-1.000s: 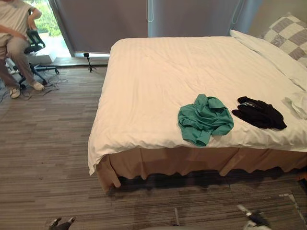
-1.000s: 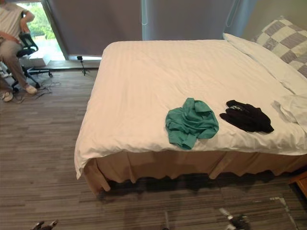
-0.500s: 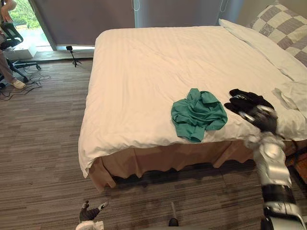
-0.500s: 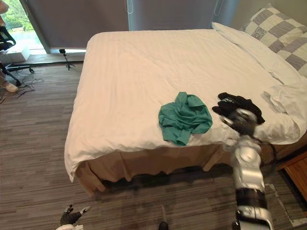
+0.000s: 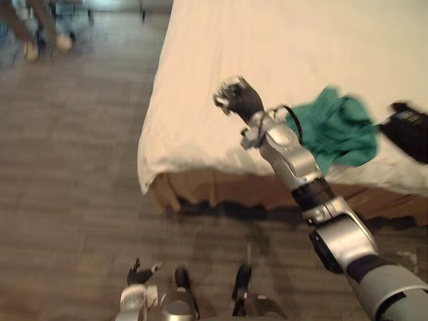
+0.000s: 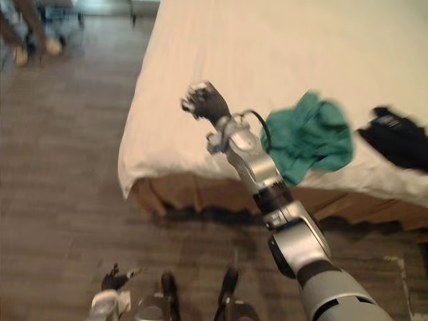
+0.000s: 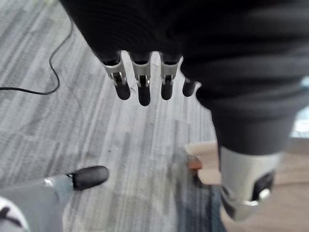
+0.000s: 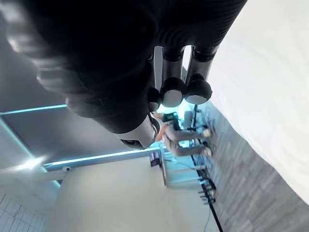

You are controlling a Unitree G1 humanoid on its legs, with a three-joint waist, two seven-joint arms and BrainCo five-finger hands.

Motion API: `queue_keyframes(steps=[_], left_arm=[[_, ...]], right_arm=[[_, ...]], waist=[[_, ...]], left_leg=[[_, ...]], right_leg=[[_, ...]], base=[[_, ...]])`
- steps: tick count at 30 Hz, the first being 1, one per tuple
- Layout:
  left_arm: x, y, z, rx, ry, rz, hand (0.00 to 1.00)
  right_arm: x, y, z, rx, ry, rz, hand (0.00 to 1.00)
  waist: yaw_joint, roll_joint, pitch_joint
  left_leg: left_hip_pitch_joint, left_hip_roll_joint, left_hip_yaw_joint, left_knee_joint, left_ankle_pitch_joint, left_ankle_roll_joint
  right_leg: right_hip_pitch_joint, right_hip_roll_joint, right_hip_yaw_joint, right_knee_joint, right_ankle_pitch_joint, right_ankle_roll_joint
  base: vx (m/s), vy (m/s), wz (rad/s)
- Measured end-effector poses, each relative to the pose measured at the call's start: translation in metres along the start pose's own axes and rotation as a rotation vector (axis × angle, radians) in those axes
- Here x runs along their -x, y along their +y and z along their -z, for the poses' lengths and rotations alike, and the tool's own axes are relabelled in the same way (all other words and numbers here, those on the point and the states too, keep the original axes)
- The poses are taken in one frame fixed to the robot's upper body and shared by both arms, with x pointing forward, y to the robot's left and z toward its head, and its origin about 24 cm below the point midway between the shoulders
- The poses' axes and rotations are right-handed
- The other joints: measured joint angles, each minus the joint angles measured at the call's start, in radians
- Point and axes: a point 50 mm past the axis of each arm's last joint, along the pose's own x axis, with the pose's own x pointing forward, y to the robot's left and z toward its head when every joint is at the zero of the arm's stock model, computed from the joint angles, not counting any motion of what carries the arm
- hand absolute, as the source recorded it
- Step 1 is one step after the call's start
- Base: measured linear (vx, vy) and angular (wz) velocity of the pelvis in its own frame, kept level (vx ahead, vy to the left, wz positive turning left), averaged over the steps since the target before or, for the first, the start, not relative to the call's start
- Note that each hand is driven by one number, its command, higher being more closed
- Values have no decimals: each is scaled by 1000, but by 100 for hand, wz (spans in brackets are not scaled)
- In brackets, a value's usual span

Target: Tidy the bed and pick cloth on bed and put in laundry

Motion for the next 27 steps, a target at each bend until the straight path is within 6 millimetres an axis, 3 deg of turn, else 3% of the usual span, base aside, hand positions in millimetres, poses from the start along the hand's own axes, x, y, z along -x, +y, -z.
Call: queue_keyframes(steps=[1,4,7,8,10,13,15,16,18,20,21,22,23,24,25,27], left_arm=[[0,-4,0,-5,8,9,0],[2,-27,-8,-40,-17,78,0],[6,-57,-27,-88,-92,179,0],[9,-71,-34,-93,-121,222,0],[13,-83,-41,-76,-157,267,0],[16,-88,-39,-59,-175,297,0],[14,-84,-37,-54,-191,296,0],[13,-81,-34,-51,-185,289,0],[13,-76,-29,-45,-180,280,0],[11,-65,-21,-20,-157,255,0],[10,-62,-20,-14,-151,246,0],[8,-53,-19,13,-137,213,0],[7,-49,-19,15,-134,201,0],[4,-43,-22,13,-136,184,0],[3,-40,-22,4,-134,176,0],[0,-27,-20,-30,-116,139,0]], right_arm=[[0,-1,2,-1,9,9,100],[2,-11,14,3,58,72,100],[6,-20,32,11,125,112,100],[10,-31,45,15,182,156,100],[24,-55,72,21,311,238,100],[50,-86,99,24,457,296,100],[61,-100,100,39,473,228,100],[63,-97,103,44,481,157,100],[67,-81,112,47,488,23,100],[69,-30,129,29,484,-227,100],[70,-16,132,25,481,-288,100],[72,38,136,29,444,-492,100],[74,59,135,23,423,-564,100],[77,91,131,5,382,-669,100],[79,106,128,-6,357,-719,100],[85,161,103,-77,221,-879,100]], waist=[[1,7,4],[8,59,30],[36,124,39],[56,151,42],[88,164,36],[107,164,36],[107,164,35],[98,164,35],[89,164,35],[46,163,36],[38,161,37],[5,155,38],[0,148,38],[-4,133,34],[-5,122,30],[-7,54,-17]], left_leg=[[-20,-7,-7,0,4,3],[-99,-27,-38,0,23,22],[-181,-50,-54,2,36,40],[-203,-56,-58,3,40,45],[-240,-67,-59,8,44,50],[-261,-78,-68,20,44,50],[-250,-87,-65,20,43,50],[-232,-91,-60,19,42,50],[-195,-93,-54,18,30,49],[-127,-91,-36,19,10,45],[-110,-90,-31,19,4,45],[-58,-82,-10,20,-11,33],[-39,-78,-1,20,-15,28],[-12,-67,12,20,-20,21],[2,-61,16,21,-23,16],[42,-31,22,27,-34,0]], right_leg=[[-17,-4,-4,0,2,-2],[-77,-25,-32,0,17,6],[-147,-49,-47,0,32,13],[-167,-56,-48,0,36,13],[-204,-67,-48,0,42,8],[-216,-83,-50,0,43,7],[-212,-94,-40,-1,44,9],[-202,-98,-32,-1,45,11],[-176,-99,-22,-1,45,11],[-123,-97,0,-1,37,12],[-110,-95,7,-1,33,11],[-71,-87,24,-1,17,11],[-58,-83,32,-1,14,9],[-38,-72,40,-1,10,7],[-28,-66,42,-1,6,7],[11,-37,44,-1,-14,-2]], base=[[-52,80,32],[-25,94,33],[-21,79,24],[-18,90,19],[-12,83,7],[-3,91,9],[2,97,-7],[3,98,-24],[6,59,-30],[25,47,-35],[57,27,-50],[54,-5,-49],[82,-27,-55],[64,-41,-37],[85,-71,-33],[103,-91,-20]])
